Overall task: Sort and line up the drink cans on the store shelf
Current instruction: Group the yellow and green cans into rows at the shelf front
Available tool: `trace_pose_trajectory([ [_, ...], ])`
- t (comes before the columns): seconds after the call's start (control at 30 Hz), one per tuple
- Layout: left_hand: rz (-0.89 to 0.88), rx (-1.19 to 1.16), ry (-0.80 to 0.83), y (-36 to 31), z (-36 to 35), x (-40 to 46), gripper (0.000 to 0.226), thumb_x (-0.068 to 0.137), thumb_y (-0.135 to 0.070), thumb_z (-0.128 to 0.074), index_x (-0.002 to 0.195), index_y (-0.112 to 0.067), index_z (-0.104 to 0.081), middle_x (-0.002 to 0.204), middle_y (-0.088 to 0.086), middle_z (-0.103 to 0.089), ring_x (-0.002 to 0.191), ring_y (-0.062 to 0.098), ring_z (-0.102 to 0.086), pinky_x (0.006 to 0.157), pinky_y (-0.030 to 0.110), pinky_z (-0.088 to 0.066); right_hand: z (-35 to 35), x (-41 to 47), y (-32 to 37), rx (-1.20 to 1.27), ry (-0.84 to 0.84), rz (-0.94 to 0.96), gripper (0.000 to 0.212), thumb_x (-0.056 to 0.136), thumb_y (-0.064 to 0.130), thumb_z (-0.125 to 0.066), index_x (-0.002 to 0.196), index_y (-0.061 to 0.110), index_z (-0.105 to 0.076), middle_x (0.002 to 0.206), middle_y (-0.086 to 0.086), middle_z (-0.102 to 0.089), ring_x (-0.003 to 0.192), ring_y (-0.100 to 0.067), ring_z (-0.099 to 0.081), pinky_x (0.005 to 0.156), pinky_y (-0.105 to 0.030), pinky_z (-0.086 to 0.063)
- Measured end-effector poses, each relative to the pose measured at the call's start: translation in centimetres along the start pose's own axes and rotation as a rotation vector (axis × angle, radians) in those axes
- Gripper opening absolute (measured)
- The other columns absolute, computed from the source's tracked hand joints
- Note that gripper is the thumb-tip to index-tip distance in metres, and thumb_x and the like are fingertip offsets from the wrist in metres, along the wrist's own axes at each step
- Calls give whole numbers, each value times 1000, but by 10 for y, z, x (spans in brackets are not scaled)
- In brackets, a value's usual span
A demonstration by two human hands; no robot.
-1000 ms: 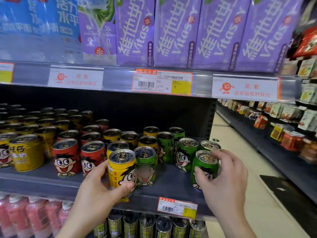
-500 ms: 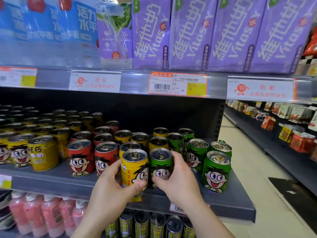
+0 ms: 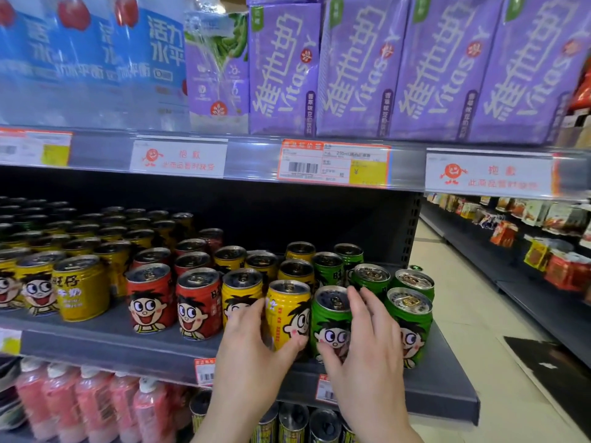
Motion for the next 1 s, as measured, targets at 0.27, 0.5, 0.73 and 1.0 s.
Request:
trace_pose_trajectory([
  [0.27,41,58,-120,2,-1,-2,52,61,-22,-88,101,-19,-55,84,-14,-48,75,5,-48,67,20,-42,0,-8,-7,178,20,-79,61,63,29,-85,95,39,-34,88,18,-40,77,-10,-56,59,-18,-41],
  [0.5,-208,-10,-2,-30,-19,-17,50,71,-49,-67,117,-35,-55,107,-22,-56,96,-3,-57,78,19,-50,29,-5,-23,264,-105,-66,37,64,28,-78,79,36,-45,74,10,-49,68,-1,-48,56,-13,-39],
  [0.73,-8,182,98,-59,-49,-12,100,69,-59,-70,148,-32,-14,140,-16,-32,129,8,-36,101,27,-39,82,41,-135,452,-93,-369,30,78,18,-73,92,38,-55,85,3,-58,68,-14,-51,62,-22,-42],
  [1.0,155,13,-35,-78,-77,-23,79,69,-33,-81,135,-40,-36,113,-20,-42,96,-4,-51,81,12,-42,14,82,-178,576,729,-174,73,67,30,-82,123,46,-40,115,29,-56,107,-7,-60,94,-28,-45],
])
Point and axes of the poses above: each hand's wrist, its own x-axis towards the middle knuckle, its own z-axis out of the back of the hand, y = z × x, the point moved 4 cm from there along x, towards the middle knuckle
